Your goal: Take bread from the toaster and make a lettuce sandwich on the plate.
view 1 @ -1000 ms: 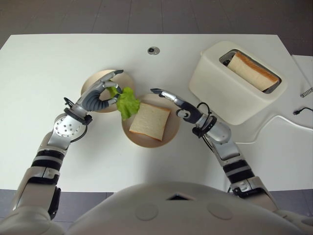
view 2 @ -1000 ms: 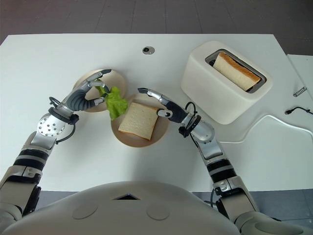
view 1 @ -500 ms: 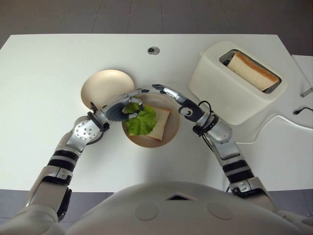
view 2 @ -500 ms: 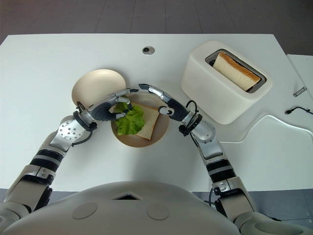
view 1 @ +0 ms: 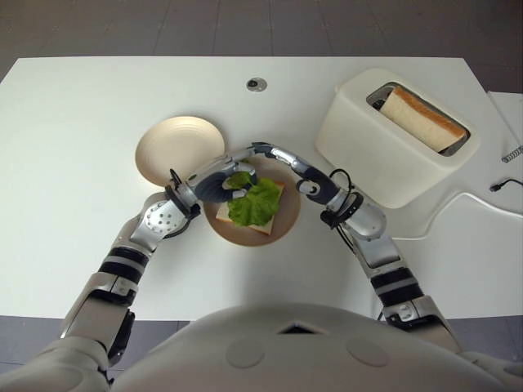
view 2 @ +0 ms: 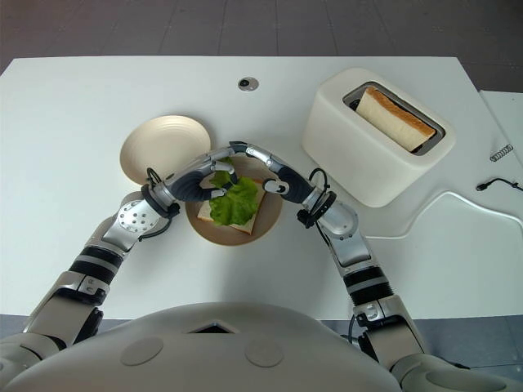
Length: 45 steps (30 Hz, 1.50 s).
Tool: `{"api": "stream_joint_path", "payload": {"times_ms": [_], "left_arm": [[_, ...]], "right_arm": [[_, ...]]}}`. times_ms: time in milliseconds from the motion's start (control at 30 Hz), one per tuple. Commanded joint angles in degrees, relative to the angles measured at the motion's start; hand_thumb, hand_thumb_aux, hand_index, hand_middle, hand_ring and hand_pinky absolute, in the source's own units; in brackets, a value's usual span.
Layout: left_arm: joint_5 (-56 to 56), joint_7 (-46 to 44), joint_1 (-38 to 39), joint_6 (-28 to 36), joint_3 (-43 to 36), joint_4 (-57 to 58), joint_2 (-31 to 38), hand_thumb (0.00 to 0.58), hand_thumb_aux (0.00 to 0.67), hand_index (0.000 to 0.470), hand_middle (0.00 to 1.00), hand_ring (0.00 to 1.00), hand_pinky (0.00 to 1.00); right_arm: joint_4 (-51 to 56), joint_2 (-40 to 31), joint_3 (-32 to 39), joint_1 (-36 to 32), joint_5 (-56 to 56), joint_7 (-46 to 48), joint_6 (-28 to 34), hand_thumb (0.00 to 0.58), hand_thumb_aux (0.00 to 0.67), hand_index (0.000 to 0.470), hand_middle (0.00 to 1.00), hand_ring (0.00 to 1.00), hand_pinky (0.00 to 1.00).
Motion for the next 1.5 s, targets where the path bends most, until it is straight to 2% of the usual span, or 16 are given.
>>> {"api": "stream_joint_path", "payload": {"times_ms": [33,67,100,333,467,533,633,700,800,900,967,1100,1267,1500], "left_arm": [[2.73,-0.62,-0.08,0.7,-2.05,1.33,0.27,0.464,0.37,0.26,0.0,0.0,0.0],[3.58,-0.65,0.03,1.08,-2.58,1.66,0.4,0.096,0.058,0.041,0.0,0.0,0.0],[4.1,-0.73,0.05,1.18,-3.02,2.03,0.58,0.0,0.0,0.0,0.0,0.0,0.0],[0.26,0.96,-0.94,1.67,-0.46,-0.28,-0.41,0.0,0.0,0.0,0.0,0.0,0.0],[-5.68,1.86,-1.27,1.34,2.62,-2.02,-1.69,0.0,0.0,0.0,0.0,0.0,0.0],[-6.63,1.47,-1.21,1.57,2.81,-2.54,-1.85,0.0,0.0,0.0,0.0,0.0,0.0],[-5.97,1.43,-1.41,1.62,2.53,-2.19,-2.11,0.0,0.0,0.0,0.0,0.0,0.0],[-5.74,1.28,-1.52,1.49,2.29,-1.9,-2.34,0.0,0.0,0.0,0.0,0.0,0.0],[-5.41,0.78,-1.64,0.89,1.61,-1.54,-2.64,0.0,0.0,0.0,0.0,0.0,0.0],[-5.41,0.38,-1.49,0.44,1.29,-1.27,-2.57,0.0,0.0,0.0,0.0,0.0,0.0],[-5.19,0.66,-0.87,0.32,1.52,-0.98,-2.37,0.0,0.0,0.0,0.0,0.0,0.0],[-5.15,0.74,-0.04,0.1,1.54,-1.0,-2.44,0.0,0.0,0.0,0.0,0.0,0.0],[-6.6,-0.98,0.15,-1.25,0.88,-1.12,-2.03,0.0,0.0,0.0,0.0,0.0,0.0],[-6.23,-1.3,0.66,-1.5,1.06,-0.68,-1.97,0.0,0.0,0.0,0.0,0.0,0.0]], "right_arm": [[0.26,0.05,-0.24,-0.05,-0.49,-0.38,0.3,0.0,0.0,0.0,0.0,0.0,0.0],[0.12,-0.11,-0.5,-0.11,-0.31,-0.39,0.32,0.0,0.0,0.0,0.0,0.0,0.0],[-0.16,-0.22,-0.69,-0.1,-0.17,-0.41,0.41,0.0,0.0,0.0,0.0,0.0,0.0],[-4.0,-0.39,-2.21,-0.04,1.9,-0.57,0.94,0.0,0.0,0.0,0.0,0.0,0.0],[-13.89,-1.46,-4.42,1.48,1.57,-1.86,1.41,0.0,0.0,0.0,0.0,0.0,0.0],[-18.88,-3.07,-7.51,1.47,-2.7,-3.79,2.39,0.0,0.0,0.0,0.0,0.0,0.0],[-27.8,-6.71,-14.6,0.78,-0.89,-4.39,5.7,0.0,0.0,0.0,0.0,0.0,0.0],[-29.68,-9.57,-19.43,-0.26,-0.28,-4.54,6.57,0.0,0.0,0.0,0.0,0.0,0.0],[-27.3,-15.12,-27.23,-2.29,-4.36,-5.56,6.52,0.0,0.0,0.0,0.0,0.0,0.0],[-24.44,-22.33,-36.45,-0.4,-5.48,-4.44,6.37,0.0,0.0,0.0,0.0,0.0,0.0],[-21.25,-26.19,-39.7,0.46,-7.18,-3.76,6.13,0.0,0.0,0.0,0.0,0.0,0.0],[-14.38,-30.4,-40.54,2.45,-12.25,-4.14,5.51,0.0,0.0,0.0,0.0,0.0,0.0],[-6.15,-33.96,-38.95,8.22,-17.04,-3.16,3.88,0.0,0.0,0.0,0.0,0.0,0.0],[-1.58,-34.85,-35.82,7.45,-17.56,-5.04,1.78,0.0,0.0,0.0,0.0,0.0,0.0]]}}
